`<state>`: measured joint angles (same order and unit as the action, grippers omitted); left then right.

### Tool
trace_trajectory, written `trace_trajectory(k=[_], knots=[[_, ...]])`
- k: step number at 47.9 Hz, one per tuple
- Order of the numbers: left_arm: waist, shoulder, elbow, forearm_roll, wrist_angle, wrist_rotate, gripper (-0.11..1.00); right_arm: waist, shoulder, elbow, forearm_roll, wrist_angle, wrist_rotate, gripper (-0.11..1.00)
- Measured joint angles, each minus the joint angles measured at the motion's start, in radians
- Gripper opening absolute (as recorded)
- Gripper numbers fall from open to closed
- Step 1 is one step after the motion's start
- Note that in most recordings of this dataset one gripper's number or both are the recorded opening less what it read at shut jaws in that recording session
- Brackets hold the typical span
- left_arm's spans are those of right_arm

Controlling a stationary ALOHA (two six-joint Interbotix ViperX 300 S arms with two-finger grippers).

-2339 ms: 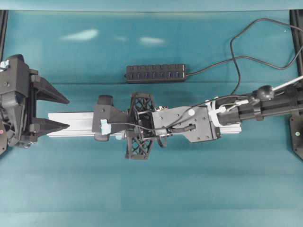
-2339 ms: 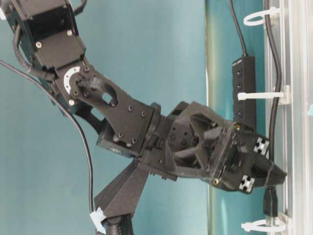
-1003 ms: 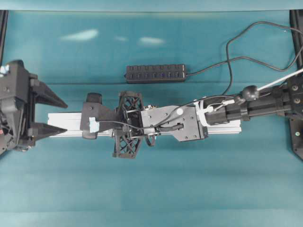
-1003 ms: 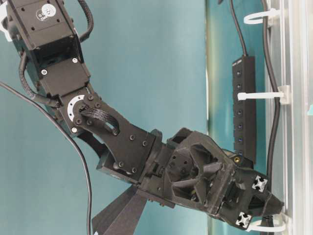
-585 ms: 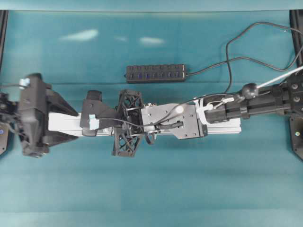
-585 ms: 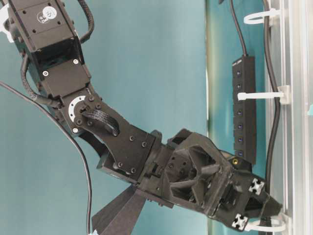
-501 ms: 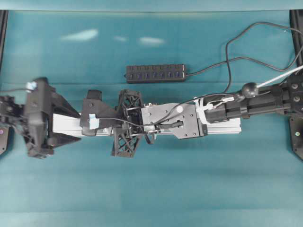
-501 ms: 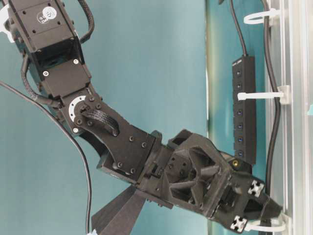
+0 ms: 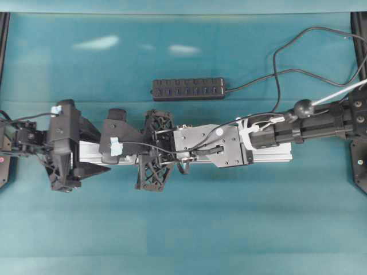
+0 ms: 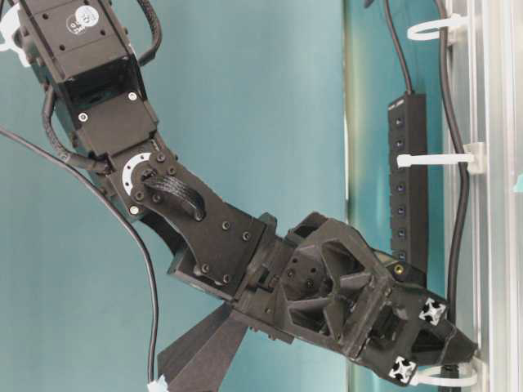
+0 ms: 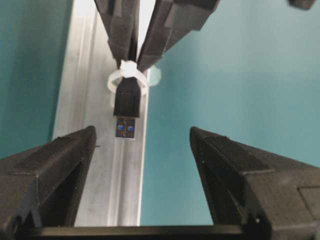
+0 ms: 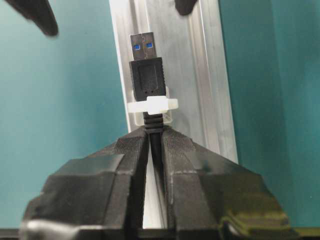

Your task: Pass the USB cable through three rings with both arms.

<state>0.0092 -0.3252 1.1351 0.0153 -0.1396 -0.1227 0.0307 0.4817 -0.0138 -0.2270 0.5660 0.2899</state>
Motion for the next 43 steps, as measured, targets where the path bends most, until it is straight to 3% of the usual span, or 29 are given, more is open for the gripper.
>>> trace_trajectory(k=[22, 28, 43], knots=[[0.011, 0.080, -0.043, 0.000, -0.021, -0.002, 0.80, 0.000, 0.000, 0.002, 0.000, -0.014, 0.000, -0.09], [0.011, 0.091, -0.048, 0.000, -0.021, 0.000, 0.69, 0.000, 0.000, 0.000, 0.000, -0.017, 0.000, -0.09], [0.011, 0.129, -0.060, -0.002, -0.021, 0.012, 0.30, 0.005, -0.002, 0.002, 0.002, -0.017, 0.000, -0.09]])
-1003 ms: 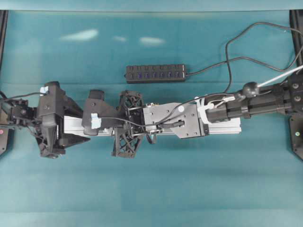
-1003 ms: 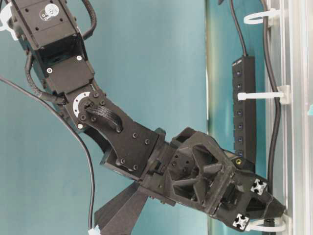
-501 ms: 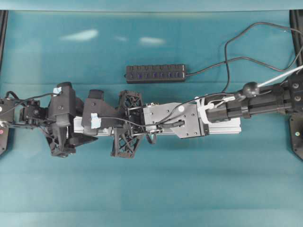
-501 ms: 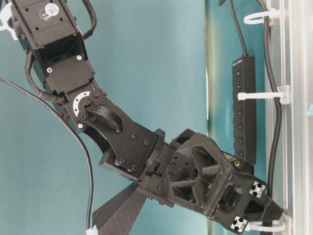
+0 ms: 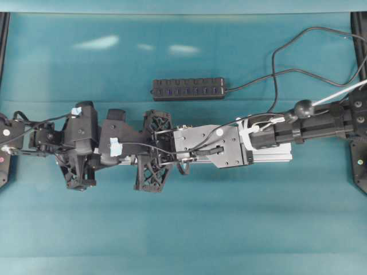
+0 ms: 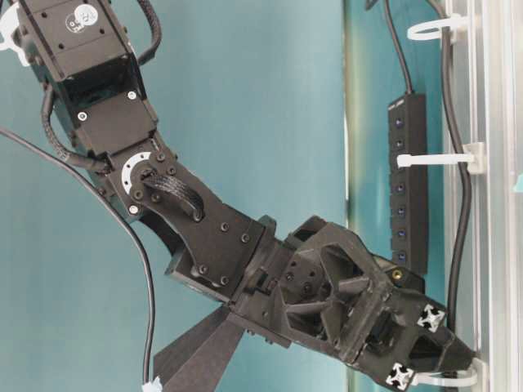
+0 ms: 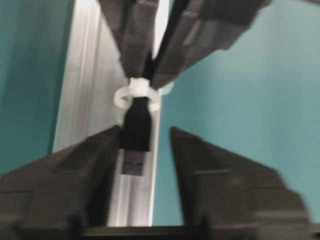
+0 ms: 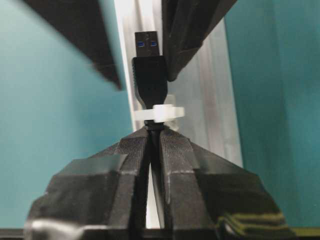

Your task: Pass the USB cable through three rings with both arms.

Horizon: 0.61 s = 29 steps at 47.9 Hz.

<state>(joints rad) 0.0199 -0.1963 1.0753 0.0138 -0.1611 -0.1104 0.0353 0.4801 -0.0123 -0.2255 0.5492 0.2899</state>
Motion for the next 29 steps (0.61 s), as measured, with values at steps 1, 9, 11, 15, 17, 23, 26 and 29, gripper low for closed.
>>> trace_trajectory(k=[1, 9, 11, 15, 17, 23, 26, 29], knots=[[0.002, 0.002, -0.002, 0.002, 0.000, 0.000, 0.28, 0.002, 0.000, 0.000, 0.000, -0.002, 0.000, -0.09], [0.002, 0.009, -0.008, 0.002, 0.000, 0.009, 0.26, 0.000, 0.000, 0.000, 0.002, 0.000, 0.000, -0.09], [0.002, 0.011, -0.008, 0.002, 0.000, 0.012, 0.26, 0.002, 0.000, 0.002, 0.003, 0.000, 0.000, -0.09], [0.002, 0.011, -0.009, 0.002, 0.000, 0.021, 0.26, 0.002, 0.000, 0.002, 0.003, 0.000, 0.000, -0.09], [0.000, 0.011, -0.011, 0.002, 0.000, 0.025, 0.26, 0.000, -0.002, 0.002, 0.002, 0.000, 0.000, -0.09], [0.002, 0.011, -0.012, 0.002, -0.002, 0.026, 0.26, 0.000, -0.003, 0.005, 0.002, -0.003, 0.000, -0.08], [0.002, 0.009, -0.014, 0.002, 0.000, 0.026, 0.26, 0.000, -0.005, 0.008, 0.002, -0.009, 0.000, -0.08], [0.002, 0.008, -0.012, 0.002, 0.000, 0.026, 0.26, 0.000, -0.008, 0.012, 0.002, -0.015, 0.000, -0.06]])
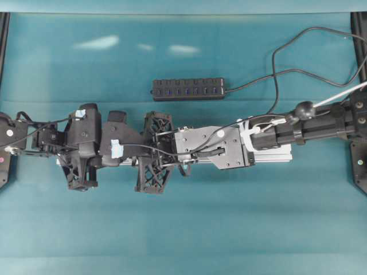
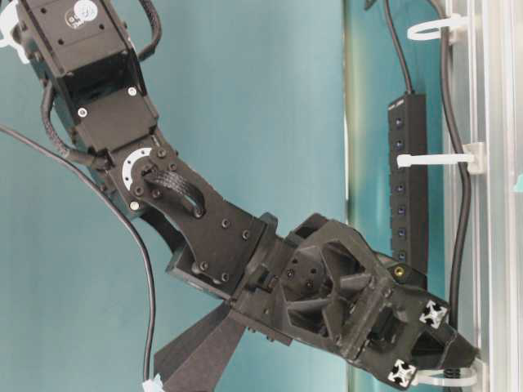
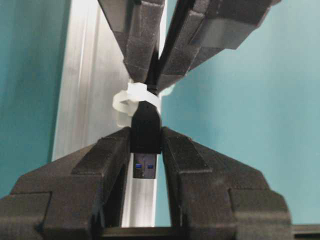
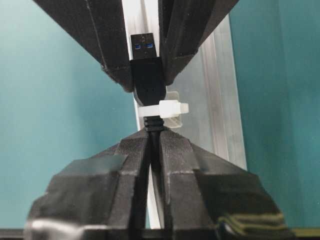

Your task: Pass the USB cable through three rings with both arms.

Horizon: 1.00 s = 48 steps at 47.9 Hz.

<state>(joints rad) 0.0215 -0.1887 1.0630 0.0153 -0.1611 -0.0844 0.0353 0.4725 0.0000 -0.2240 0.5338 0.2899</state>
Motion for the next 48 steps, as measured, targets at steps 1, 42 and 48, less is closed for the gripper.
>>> trace_trajectory(k=[1, 42, 48], knots=[[-0.002, 0.000, 0.000, 0.000, 0.000, 0.000, 0.26, 0.000, -0.002, 0.002, 0.000, 0.000, 0.000, -0.05], [0.000, -0.172, 0.005, 0.000, 0.218, 0.000, 0.25, -0.006, -0.160, 0.121, -0.012, -0.006, 0.002, 0.79], [0.000, -0.207, 0.008, -0.002, 0.261, 0.000, 0.25, -0.014, -0.186, 0.149, -0.012, -0.008, 0.000, 0.79]])
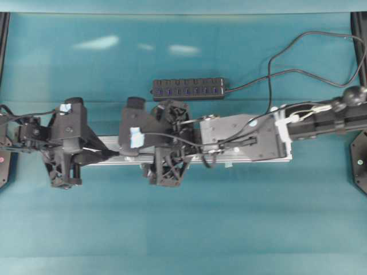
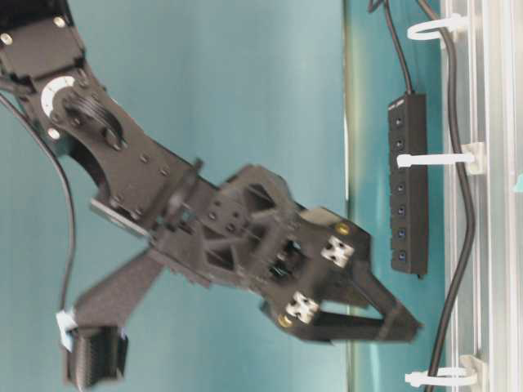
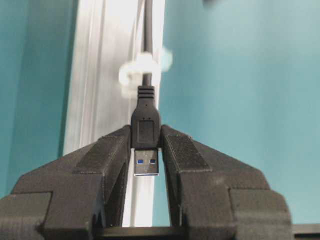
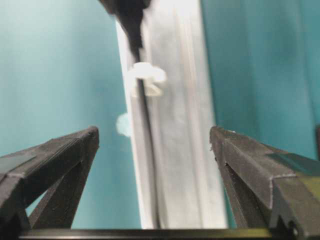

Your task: Pass the USB cable through three rings with both arms.

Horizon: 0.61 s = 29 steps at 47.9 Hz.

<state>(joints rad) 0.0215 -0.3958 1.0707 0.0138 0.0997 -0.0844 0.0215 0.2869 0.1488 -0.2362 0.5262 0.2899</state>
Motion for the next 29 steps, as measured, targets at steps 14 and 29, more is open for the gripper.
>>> trace_trajectory(k=[14, 29], knots=[[0.000, -0.075, 0.000, 0.002, 0.063, 0.000, 0.25, -0.015, -0.069, 0.069, -0.006, -0.023, 0.002, 0.79], [0.000, -0.143, -0.026, 0.002, 0.117, 0.002, 0.25, -0.018, -0.161, 0.140, -0.081, -0.066, 0.000, 0.79]])
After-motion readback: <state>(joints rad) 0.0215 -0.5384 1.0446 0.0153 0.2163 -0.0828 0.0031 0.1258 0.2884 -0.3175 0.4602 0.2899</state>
